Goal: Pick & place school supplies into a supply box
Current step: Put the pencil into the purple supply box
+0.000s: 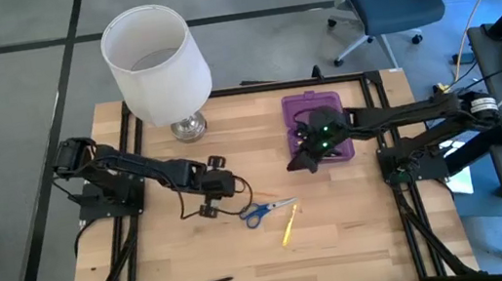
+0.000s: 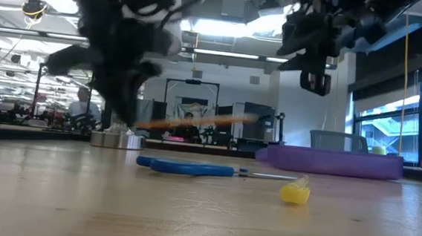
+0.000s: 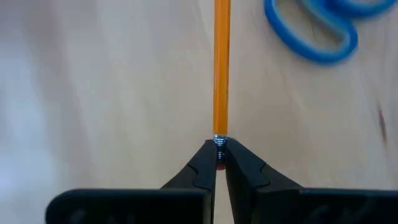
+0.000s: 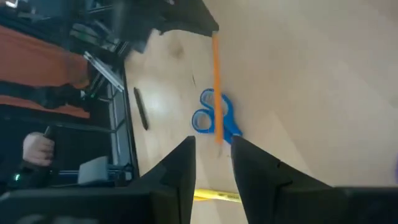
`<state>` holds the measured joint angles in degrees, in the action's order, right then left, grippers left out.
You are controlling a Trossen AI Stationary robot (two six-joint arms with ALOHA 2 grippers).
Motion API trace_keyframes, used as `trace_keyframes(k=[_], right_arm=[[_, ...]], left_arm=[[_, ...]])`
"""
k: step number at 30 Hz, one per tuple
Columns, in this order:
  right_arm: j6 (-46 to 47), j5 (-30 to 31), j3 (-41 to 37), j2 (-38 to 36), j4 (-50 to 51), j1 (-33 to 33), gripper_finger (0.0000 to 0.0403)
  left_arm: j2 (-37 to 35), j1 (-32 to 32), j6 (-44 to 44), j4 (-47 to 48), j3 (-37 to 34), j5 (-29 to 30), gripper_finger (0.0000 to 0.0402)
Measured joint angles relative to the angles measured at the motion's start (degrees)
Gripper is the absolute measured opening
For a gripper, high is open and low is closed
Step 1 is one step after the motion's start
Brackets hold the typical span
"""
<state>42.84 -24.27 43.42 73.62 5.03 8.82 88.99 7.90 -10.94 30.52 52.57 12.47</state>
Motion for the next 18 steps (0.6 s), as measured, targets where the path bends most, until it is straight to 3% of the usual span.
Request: trace_keyframes(k=[10, 18], right_arm=[[6.79, -6.06, -0.02, 7.70, -15.60, -1.66, 0.0107], [6.24, -6.37, -0.03, 8.20, -17.30, -1.69, 0.0107]], left_arm=[[-0.07, 0.04, -12.21, -0.18, 8.54, 6.98, 0.0014], [-0.09, 0.81, -14.93, -0.40, 9.21, 7.54, 0.0015]])
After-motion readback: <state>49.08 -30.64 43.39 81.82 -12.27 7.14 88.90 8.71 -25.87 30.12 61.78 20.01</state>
